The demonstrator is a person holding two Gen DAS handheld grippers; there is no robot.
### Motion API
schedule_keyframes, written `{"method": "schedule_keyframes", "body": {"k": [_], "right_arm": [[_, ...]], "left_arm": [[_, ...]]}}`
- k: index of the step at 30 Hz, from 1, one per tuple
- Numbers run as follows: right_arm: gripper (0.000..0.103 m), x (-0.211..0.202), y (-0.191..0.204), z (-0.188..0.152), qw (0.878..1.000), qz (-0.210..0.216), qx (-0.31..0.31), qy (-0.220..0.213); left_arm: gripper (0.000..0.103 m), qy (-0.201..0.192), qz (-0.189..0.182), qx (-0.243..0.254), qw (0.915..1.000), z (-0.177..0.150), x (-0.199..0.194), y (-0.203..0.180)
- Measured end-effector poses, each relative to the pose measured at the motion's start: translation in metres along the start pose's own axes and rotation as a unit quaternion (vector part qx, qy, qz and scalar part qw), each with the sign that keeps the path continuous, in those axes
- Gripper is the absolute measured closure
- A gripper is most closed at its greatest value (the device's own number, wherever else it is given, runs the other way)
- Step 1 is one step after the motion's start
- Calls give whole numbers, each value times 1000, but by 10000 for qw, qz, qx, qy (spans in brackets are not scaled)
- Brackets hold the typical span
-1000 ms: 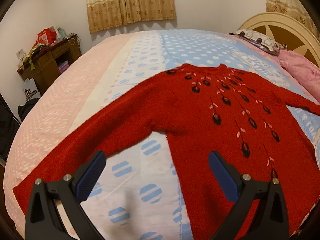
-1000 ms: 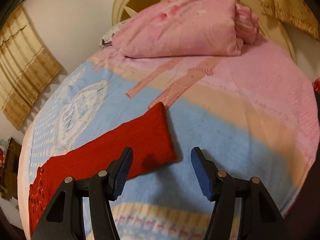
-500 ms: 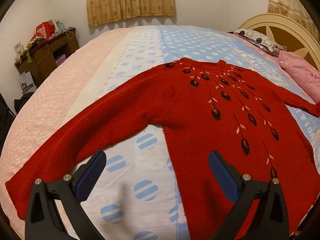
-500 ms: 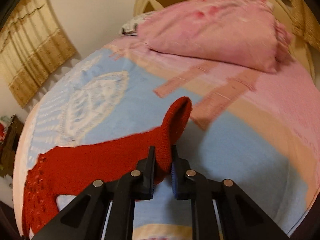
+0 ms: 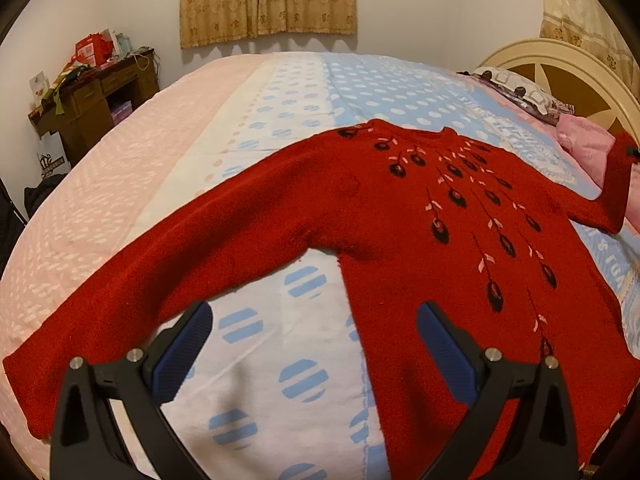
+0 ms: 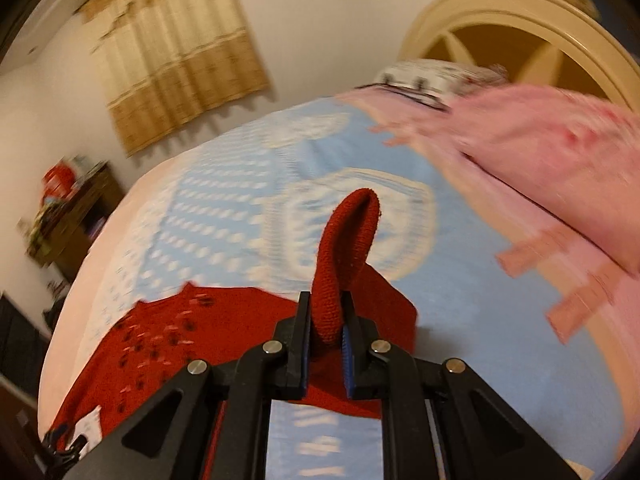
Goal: Fold small clothes
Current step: 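Lift the sleeve with the right tool and fold it across the sweater body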
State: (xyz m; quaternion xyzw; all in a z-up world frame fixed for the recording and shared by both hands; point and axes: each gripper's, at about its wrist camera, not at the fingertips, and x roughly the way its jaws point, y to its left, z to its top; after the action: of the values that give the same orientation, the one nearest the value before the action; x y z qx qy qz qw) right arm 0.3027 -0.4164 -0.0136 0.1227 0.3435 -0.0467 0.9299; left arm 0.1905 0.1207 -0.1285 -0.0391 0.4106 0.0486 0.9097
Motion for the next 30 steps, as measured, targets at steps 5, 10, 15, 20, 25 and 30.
{"method": "schedule_keyframes", "body": {"k": [5,10,15,20,25,30], "right_arm": [[91,3,79,6,9971,436,-620,-25],[91,19,152,-6,9894,841,-1178,99],[91,48,229,-46,9747,1154,-1877,363],[91,84,258,-86,9658,1335,-2096,740],[90,127,265,-127,9549,1628,-2039,1417],[31,140,254,-154,9500,1840,-1932,1620]], "left_arm": [[0,-45,-119,-95,9999,0,-2,5],[0,-60,-185,-69,9998,3,-3,2],[0,-56,-247,-92,9996,8,-6,5],[0,21,-374,-192,9991,12,-3,13],[0,177,-412,-203,9988,18,9,15],[0,345,-393,-50,9986,27,19,4]]}}
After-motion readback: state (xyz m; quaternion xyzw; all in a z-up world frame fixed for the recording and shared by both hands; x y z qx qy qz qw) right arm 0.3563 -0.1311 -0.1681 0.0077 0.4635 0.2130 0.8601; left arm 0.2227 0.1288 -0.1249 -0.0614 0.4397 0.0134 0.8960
